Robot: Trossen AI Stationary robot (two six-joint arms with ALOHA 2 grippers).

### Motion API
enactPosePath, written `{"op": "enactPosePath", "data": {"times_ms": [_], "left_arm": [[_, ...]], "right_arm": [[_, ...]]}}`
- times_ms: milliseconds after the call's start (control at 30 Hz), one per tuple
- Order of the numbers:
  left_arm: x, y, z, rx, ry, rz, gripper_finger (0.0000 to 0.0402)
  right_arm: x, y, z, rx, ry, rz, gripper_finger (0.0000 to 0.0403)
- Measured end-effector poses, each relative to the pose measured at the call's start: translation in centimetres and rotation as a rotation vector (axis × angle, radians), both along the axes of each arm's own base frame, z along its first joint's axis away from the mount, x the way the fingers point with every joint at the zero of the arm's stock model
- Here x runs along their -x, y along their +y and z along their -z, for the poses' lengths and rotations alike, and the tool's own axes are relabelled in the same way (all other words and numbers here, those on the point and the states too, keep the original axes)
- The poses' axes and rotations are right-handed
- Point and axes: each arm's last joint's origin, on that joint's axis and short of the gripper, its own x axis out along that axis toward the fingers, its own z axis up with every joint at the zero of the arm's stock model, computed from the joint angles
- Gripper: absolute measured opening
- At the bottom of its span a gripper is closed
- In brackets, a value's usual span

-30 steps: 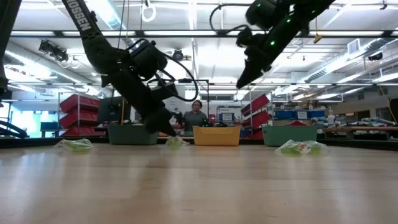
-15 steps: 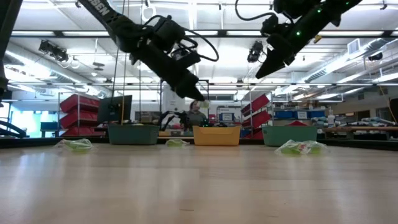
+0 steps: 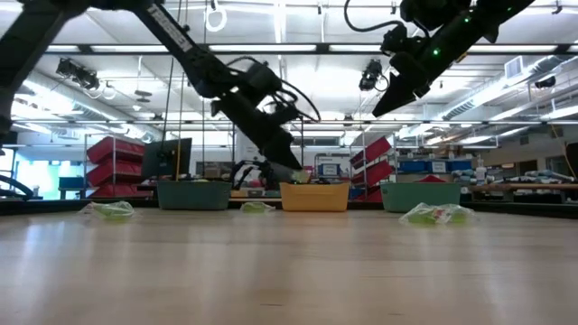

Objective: Sort candy
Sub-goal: Put the green gummy into the yellow bin

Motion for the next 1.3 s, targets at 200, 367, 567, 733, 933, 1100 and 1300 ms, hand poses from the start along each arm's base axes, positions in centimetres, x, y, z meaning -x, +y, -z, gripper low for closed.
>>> {"op": "enactPosePath", "data": {"times_ms": [200,367,567,733,933,1100,1300], "left_arm": [[-1.0,1.7,1.0,0.046,0.101,-0.01,0.0],[-1.2,2.1,1.1,0.049,0.136,-0.027,0.0002],[-0.9,2.1,1.0,-0.011,0.204,-0.048,0.0042],[-0.2,1.8,0.3,0.005,0.24,-0.052,0.0086],[1.0,1.0,-2.1,0.023,0.263,-0.071,0.0109],[2.7,0.4,-3.1,0.154,0.247,-0.031,0.0088],[4.3,1.3,0.2,0.247,0.283,-0.086,0.0081]], "right_arm": [[0.0,0.0,0.0,0.003,0.002,-0.003,0.0043],[0.0,0.0,0.0,0.004,0.003,-0.004,0.0043],[0.0,0.0,0.0,0.004,0.004,-0.004,0.0043],[0.0,0.0,0.0,0.004,0.005,-0.005,0.0043],[0.0,0.0,0.0,0.003,0.006,-0.005,0.0043],[0.0,0.0,0.1,0.002,0.009,-0.005,0.0043],[0.0,0.0,0.1,-0.001,0.007,-0.011,0.0043]]}}
